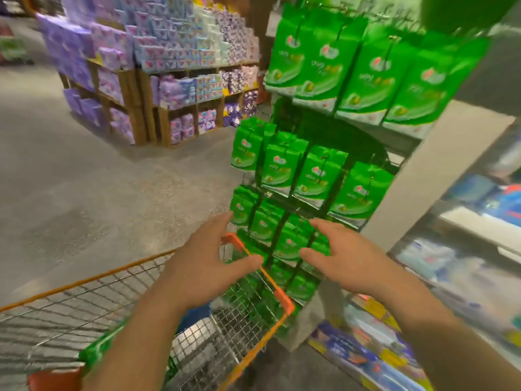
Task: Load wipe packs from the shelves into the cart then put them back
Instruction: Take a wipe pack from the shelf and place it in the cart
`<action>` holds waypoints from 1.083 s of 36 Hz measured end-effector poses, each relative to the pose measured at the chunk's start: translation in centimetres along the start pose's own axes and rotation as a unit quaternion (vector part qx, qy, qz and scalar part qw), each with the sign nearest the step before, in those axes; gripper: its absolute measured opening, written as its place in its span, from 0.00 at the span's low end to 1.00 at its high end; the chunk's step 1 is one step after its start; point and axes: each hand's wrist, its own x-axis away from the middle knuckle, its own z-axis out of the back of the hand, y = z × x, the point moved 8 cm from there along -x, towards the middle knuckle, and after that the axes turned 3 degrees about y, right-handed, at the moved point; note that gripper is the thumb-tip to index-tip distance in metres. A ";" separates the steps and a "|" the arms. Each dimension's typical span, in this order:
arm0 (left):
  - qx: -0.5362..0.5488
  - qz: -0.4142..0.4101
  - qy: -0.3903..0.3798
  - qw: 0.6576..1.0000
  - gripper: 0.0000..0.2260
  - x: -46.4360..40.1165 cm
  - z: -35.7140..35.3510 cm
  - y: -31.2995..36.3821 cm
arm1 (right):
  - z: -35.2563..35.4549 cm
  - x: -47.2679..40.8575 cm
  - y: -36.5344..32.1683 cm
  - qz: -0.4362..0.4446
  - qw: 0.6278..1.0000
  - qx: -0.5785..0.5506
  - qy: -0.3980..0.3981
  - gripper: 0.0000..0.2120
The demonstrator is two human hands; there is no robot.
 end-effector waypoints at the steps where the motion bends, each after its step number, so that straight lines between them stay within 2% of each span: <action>1: -0.002 -0.014 -0.004 1.000 0.48 -0.1 -0.6 1.3 | 0.6 1.0 1.2 -0.014 1.000 -0.001 0.005 0.36; 5: -0.040 -0.070 -0.023 0.996 0.45 -0.4 -3.6 6.7 | 2.7 5.2 6.5 -0.065 0.997 -0.008 0.043 0.36; 13: -0.103 -0.166 -0.075 0.978 0.48 0.3 -12.8 17.6 | 6.6 15.0 17.2 -0.144 0.984 -0.035 0.098 0.33; 23: -0.147 -0.290 -0.118 0.938 0.51 4.9 -25.4 32.5 | 8.6 28.2 32.3 -0.244 0.954 -0.101 0.142 0.35; 26: -0.150 -0.307 -0.126 0.931 0.47 5.8 -28.5 35.9 | 9.0 31.3 35.8 -0.266 0.947 -0.112 0.142 0.35; 31: -0.154 -0.332 -0.137 0.920 0.54 6.3 -32.5 40.2 | 9.9 35.2 40.4 -0.308 0.935 -0.112 0.136 0.37; 39: -0.160 -0.345 -0.143 0.914 0.52 6.0 -36.2 44.6 | 11.3 37.5 45.7 -0.343 0.918 -0.127 0.155 0.36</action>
